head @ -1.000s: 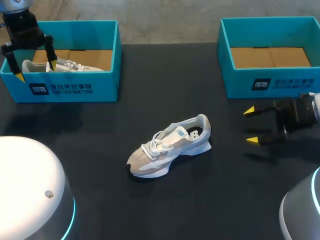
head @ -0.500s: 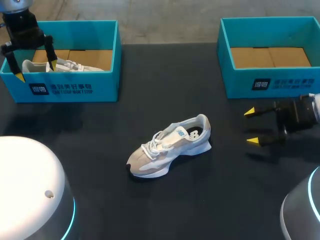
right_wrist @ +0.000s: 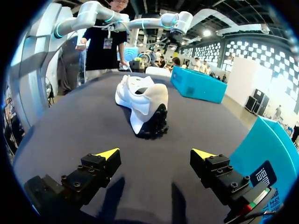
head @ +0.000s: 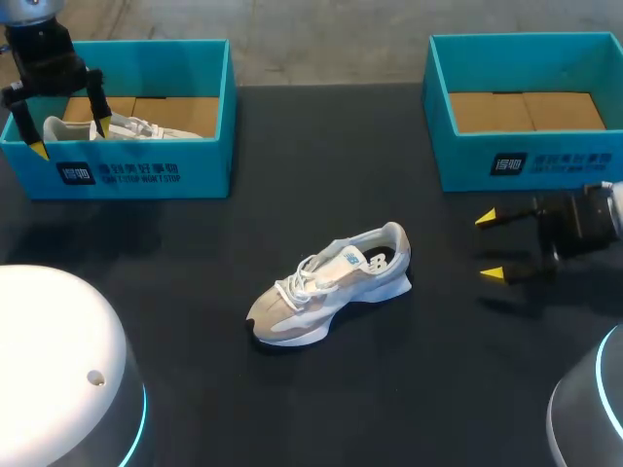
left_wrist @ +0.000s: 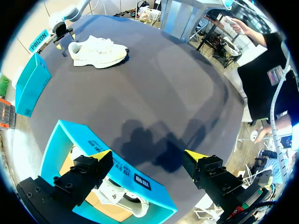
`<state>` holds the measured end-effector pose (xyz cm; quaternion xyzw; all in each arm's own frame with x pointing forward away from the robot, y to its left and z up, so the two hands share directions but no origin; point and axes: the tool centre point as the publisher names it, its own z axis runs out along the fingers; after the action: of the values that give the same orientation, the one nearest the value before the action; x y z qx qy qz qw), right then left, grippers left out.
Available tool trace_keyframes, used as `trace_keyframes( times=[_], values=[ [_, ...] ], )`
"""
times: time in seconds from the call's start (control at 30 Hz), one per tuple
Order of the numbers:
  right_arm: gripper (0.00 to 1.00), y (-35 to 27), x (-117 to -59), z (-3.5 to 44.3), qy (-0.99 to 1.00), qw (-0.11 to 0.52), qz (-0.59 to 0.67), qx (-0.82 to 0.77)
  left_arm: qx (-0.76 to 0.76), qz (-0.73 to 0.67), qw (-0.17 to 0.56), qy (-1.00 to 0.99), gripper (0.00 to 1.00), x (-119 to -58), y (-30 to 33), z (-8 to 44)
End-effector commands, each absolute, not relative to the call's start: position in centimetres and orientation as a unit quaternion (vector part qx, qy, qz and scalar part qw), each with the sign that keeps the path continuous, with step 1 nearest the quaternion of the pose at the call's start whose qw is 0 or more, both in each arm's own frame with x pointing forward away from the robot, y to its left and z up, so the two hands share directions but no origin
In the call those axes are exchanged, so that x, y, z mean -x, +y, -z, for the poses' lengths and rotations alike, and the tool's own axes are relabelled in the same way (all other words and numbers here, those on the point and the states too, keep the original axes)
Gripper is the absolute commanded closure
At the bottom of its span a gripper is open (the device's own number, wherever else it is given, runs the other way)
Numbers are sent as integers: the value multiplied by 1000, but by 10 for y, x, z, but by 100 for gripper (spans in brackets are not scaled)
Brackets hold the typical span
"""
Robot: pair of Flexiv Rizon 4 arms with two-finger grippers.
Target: Take the shoe out of the shoebox, open the shoe tongue, remove and reinsert the insole, then place the shoe into the shoebox
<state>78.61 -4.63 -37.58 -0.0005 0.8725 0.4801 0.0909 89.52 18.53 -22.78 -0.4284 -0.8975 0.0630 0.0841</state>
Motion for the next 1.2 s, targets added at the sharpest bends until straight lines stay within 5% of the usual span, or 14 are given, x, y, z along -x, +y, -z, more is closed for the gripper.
trace_keyframes(
  times=[0.03, 1.2],
  values=[
    [0, -45, -787, 376, 873, 91, -479, 1, 429, -63, 83, -897, 0, -894, 186, 228],
    [0, -49, -779, 395, 864, 48, -500, 28, 429, -63, 83, -897, 0, -894, 186, 228]
  ],
)
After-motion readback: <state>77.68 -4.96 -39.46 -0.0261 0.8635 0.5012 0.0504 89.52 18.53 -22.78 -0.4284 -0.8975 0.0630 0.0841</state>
